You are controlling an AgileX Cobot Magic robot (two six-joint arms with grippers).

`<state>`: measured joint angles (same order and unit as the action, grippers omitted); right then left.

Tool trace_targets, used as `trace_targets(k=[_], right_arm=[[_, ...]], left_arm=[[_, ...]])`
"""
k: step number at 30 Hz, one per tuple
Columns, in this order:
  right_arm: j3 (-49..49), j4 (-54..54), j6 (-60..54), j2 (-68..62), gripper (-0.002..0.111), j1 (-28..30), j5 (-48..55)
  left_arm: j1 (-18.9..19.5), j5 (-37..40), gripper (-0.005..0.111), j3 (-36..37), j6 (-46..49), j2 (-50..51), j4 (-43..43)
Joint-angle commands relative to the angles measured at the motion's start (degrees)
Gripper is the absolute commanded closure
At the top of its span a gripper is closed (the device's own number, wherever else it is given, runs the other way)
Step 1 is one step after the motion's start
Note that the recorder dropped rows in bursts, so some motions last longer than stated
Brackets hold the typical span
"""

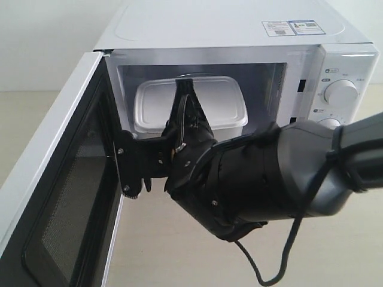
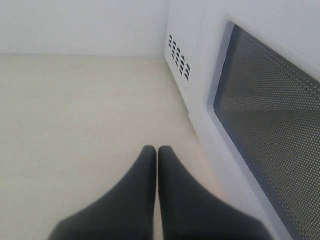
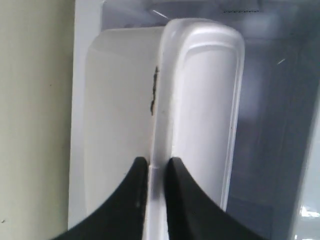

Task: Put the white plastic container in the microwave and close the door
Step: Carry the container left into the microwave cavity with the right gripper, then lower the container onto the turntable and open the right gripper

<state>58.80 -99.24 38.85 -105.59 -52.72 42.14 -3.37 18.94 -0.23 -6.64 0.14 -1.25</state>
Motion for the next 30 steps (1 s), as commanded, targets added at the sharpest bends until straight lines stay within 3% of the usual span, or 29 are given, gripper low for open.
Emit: trace_targets(k=[1,13,30], right_arm=[[1.54,-0.71,-0.87,-0.89,0.108,1.34,0.68],[2.90,-0.71,-1.40,-2.55,0.108,4.92,-0.79],[12.65,-0.71,-2.81,-10.11,0.108,8.57,-4.57]], left_arm=[[-0.36,-0.94,0.103,0.23,0.20,-0.14,0.01],[-0.36,-0.94,0.103,0.23,0.20,-0.14,0.01],[-0.36,-0.94,0.103,0.23,0.20,-0.14,0.01]])
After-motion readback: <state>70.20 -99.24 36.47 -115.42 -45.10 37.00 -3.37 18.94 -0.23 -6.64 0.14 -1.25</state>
